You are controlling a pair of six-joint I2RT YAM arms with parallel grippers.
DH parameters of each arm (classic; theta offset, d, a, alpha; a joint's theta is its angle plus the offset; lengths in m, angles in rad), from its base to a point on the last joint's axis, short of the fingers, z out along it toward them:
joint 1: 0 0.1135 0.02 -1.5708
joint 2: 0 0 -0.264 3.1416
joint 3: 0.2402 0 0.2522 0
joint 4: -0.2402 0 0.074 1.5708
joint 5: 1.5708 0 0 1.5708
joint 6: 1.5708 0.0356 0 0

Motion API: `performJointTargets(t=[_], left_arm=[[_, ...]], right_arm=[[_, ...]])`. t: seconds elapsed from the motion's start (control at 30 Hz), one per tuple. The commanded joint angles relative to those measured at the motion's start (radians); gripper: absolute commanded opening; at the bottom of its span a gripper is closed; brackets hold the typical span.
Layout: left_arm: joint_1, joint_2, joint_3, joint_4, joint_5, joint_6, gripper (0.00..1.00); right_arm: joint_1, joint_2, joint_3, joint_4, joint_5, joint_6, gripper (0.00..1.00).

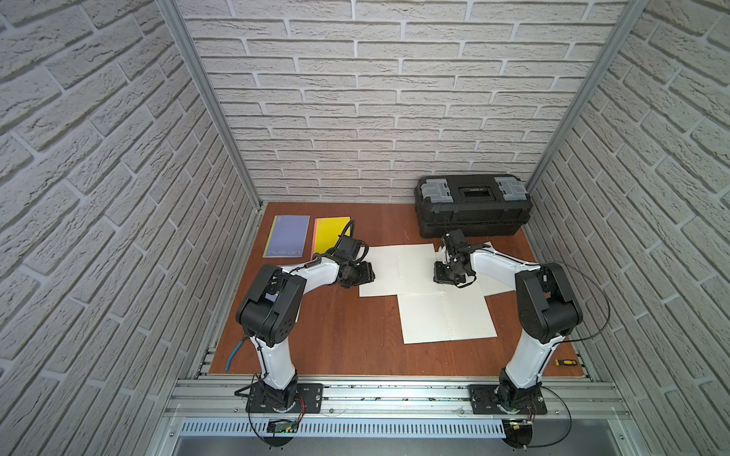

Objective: Close the notebook
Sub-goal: Close the notebook at the center of the board.

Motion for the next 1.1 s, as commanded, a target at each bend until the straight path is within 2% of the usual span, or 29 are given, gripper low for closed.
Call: performJointTargets(t=[0.0, 0.17, 0.5, 0.77, 1.07], left_arm=[[0.003, 0.036, -0.011, 0.042, 0.056, 0.000, 0.67], [0.018, 0.030, -0.058, 0.138, 0.123, -0.025, 0.66], [0.048, -0.080, -0.147, 0.299, 0.230, -0.064, 0.66], [0.060, -0.142, -0.170, 0.329, 0.259, -0.086, 0.66], [0.061, -0.119, -0.171, 0.375, 0.302, -0.117, 0.66]], right_arm=[[-0.004, 0.011, 0.001, 0.022, -0.019, -0.002, 0.34], [-0.005, 0.008, -0.004, 0.022, -0.021, -0.007, 0.34], [-0.003, 0.005, -0.007, 0.026, -0.040, -0.008, 0.33], [-0.003, 0.008, -0.008, 0.028, -0.046, -0.009, 0.33], [-0.003, 0.000, -0.010, 0.027, -0.047, -0.009, 0.33]])
